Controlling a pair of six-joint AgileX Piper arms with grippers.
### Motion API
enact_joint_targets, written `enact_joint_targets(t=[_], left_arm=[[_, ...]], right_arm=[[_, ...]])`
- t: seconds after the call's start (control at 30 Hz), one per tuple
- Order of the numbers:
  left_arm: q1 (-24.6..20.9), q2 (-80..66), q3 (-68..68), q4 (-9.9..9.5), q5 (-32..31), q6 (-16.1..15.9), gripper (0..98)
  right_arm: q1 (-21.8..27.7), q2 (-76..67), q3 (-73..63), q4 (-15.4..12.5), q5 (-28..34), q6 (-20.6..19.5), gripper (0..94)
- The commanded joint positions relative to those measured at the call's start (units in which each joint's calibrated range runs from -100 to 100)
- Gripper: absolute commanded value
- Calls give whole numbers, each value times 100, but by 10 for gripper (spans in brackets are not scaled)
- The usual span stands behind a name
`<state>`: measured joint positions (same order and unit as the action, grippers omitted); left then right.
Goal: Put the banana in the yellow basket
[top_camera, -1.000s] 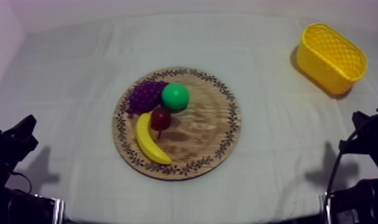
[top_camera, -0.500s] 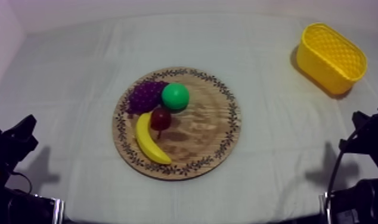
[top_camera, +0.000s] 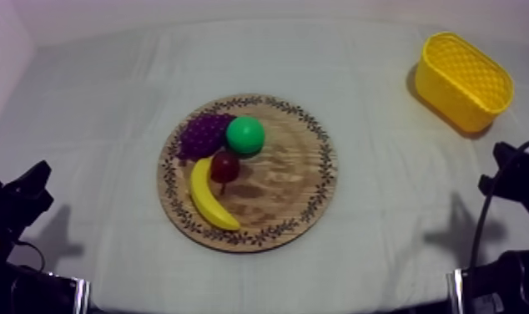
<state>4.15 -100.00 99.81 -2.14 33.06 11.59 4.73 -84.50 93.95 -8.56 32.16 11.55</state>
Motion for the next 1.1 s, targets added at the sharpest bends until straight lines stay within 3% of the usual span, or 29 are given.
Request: enact_joint_targets(t=[0.0, 0.2, 0.6, 1.07], left_arm=[[1, 0, -3, -3, 0, 1, 1], [1, 0, -3, -3, 0, 1, 1], [1, 0, -3, -3, 0, 1, 1], [1, 0, -3, -3, 0, 3, 1]], right_arm=[[-11, 785, -753, -263, 96, 147, 5], [-117, 2021, -2545, -467, 576, 79, 5], [-722, 4448, -5934, -196, 2227, -656, 5], [-1847, 6171, -7447, -29, 3206, -1284, 4]])
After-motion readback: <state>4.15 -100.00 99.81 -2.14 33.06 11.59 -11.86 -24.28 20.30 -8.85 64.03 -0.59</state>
